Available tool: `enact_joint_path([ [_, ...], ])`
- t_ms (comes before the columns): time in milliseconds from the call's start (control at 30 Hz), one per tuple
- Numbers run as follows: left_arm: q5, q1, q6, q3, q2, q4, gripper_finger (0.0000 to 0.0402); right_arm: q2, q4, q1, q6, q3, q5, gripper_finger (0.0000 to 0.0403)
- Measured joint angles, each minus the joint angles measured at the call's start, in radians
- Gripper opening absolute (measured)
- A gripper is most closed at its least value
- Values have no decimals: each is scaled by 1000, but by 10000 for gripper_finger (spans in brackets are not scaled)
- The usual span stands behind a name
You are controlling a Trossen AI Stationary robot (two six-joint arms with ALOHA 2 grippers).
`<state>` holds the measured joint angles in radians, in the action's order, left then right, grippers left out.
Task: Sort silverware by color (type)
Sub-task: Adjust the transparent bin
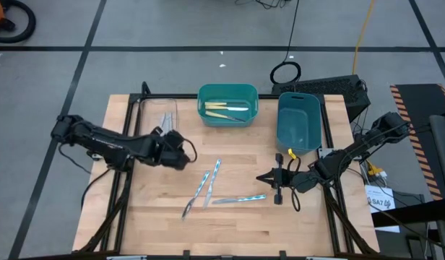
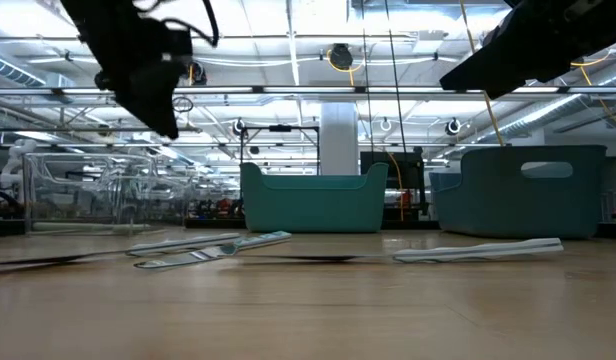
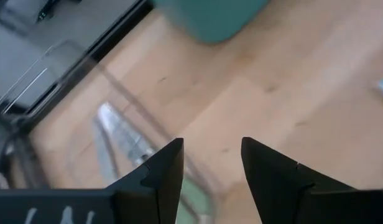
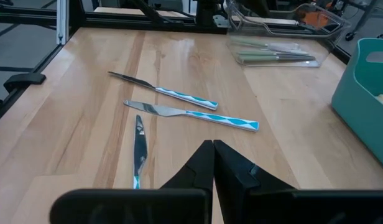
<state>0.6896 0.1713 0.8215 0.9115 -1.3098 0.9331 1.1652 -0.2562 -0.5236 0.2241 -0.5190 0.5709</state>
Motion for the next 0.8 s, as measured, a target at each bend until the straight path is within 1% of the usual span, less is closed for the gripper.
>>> enact_joint_path([
  [133, 11, 109, -1, 14, 0, -5, 170, 0, 0, 0, 0, 0, 0, 4],
  [233, 11, 188, 59, 14, 0, 7, 170, 0, 0, -2, 9, 0, 0, 4],
  [367, 6, 248, 109, 14, 0, 12, 170, 0, 0, -2, 25, 0, 0, 4],
  [433, -2, 258, 109, 14, -11, 12, 164, 0, 0, -2, 26, 0, 0, 4],
  [533, -12, 255, 124, 4, -33, 16, 143, 0, -1, -2, 26, 0, 0, 4],
  [667, -35, 220, 155, -28, -58, 16, 114, 0, -1, -2, 24, 0, 0, 4],
  [800, -61, 176, 191, -61, -65, 39, 98, 0, -1, -2, 20, 0, 0, 4],
])
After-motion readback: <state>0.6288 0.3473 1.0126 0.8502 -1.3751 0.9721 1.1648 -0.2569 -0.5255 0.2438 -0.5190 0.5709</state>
